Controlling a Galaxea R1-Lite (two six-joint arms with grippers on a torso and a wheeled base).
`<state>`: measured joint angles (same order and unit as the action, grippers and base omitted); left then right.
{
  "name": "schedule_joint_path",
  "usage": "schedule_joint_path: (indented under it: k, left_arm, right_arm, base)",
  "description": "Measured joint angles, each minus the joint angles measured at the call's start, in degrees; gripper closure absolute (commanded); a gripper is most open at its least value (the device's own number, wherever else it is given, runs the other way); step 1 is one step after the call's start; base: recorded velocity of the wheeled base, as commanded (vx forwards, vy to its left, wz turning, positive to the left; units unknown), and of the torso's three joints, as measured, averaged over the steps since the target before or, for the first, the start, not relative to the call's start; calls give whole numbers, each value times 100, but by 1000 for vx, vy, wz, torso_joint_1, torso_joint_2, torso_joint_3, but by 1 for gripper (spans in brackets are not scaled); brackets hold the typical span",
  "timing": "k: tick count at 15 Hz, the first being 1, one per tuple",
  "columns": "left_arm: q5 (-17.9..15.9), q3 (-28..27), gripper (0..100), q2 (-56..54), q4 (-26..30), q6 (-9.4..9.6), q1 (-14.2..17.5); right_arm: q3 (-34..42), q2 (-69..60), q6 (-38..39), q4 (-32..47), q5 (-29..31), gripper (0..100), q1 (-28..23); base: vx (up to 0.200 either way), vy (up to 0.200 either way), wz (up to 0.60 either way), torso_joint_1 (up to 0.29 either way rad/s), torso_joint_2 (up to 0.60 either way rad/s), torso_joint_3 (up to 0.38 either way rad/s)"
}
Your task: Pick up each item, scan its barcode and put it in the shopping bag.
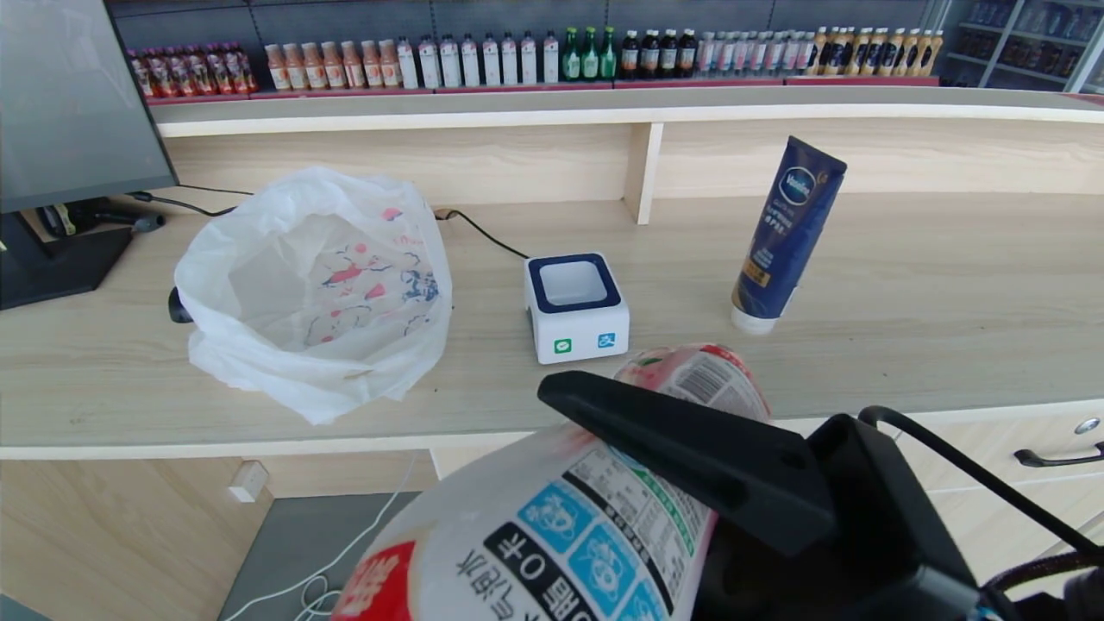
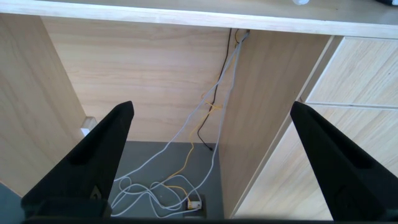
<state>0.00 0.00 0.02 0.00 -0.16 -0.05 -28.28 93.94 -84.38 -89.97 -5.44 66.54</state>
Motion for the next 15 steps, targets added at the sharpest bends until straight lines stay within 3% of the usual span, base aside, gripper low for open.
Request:
schedule_joint_path:
  k: [5, 11, 15]
  left_arm:
    - [0, 0, 0, 0, 0, 2, 5]
    - [0, 0, 0, 0, 0, 0, 5]
    - [0, 0, 0, 0, 0, 0, 5]
  right_arm:
    - [43, 2, 1481, 6, 334, 100, -11]
    - [-74, -30, 2047, 0, 617, 100, 60]
    - [-137, 27, 3063, 11, 718, 100, 127]
  base:
    - [0, 0, 0, 0, 0, 0]
    - [0, 0, 0, 0, 0, 0]
    - [0, 0, 0, 0, 0, 0]
